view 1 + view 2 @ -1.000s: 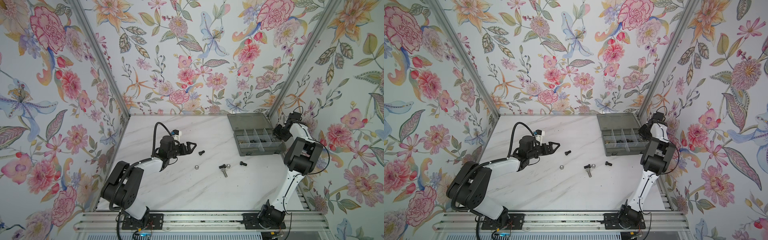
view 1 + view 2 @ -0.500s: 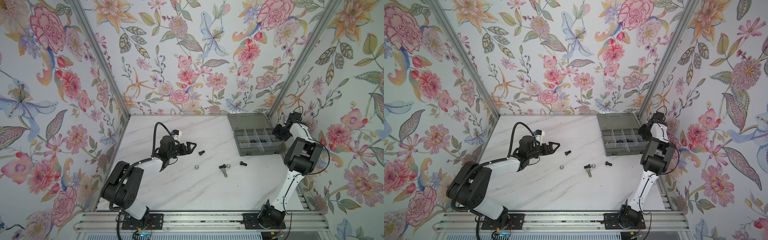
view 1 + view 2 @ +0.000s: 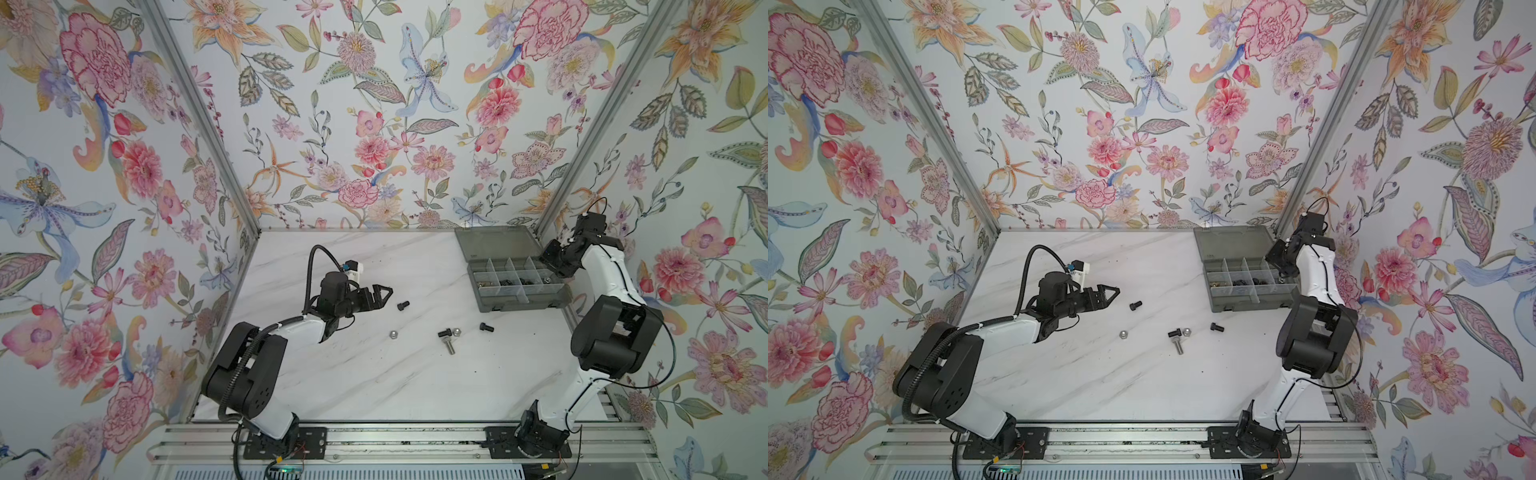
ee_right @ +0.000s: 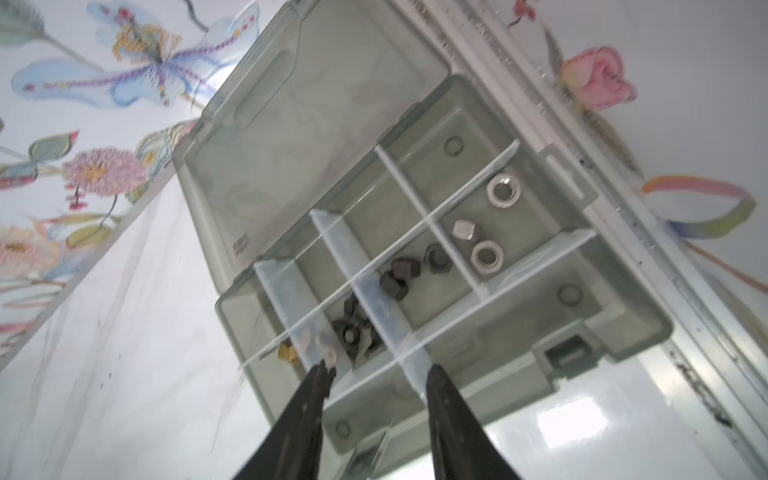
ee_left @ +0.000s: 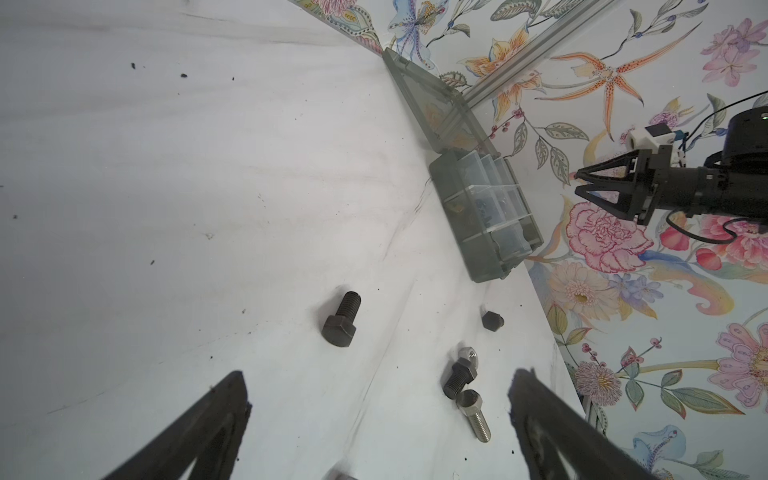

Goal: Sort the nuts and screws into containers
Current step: 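Move the open right gripper back over a silver hex nut on the table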

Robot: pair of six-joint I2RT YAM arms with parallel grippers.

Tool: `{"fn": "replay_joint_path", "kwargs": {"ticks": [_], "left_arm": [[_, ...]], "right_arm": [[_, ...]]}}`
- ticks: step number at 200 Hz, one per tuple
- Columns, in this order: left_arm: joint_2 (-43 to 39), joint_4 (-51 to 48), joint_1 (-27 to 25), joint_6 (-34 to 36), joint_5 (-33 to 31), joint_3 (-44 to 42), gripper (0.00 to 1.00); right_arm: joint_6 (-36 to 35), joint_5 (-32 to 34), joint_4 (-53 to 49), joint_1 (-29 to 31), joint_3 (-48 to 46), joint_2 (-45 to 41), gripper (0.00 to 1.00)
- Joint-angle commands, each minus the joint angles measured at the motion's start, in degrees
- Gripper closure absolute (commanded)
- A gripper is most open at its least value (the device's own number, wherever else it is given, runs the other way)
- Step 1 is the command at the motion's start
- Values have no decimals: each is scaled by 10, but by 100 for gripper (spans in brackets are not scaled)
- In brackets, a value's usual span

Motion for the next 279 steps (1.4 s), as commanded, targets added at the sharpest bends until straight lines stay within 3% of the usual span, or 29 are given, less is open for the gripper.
{"fn": "replay_joint_path", "kwargs": {"ticks": [1,56,126,279], "left_arm": [[-6,-4,-6,14,3,14,1],[-14,-20,-6,19,-12,12,1],[-12,-14,-6,17,-10,6,1],[-14,-9,-6,17,-9,-2,1]], "right_arm": [[-9,8,-43,44,-54,-45,57],[33,16,-43,176,-183,-121,55],[114,82,-13,323,-272,-118,52],[157,110,26,393,-280,-11,52]]}}
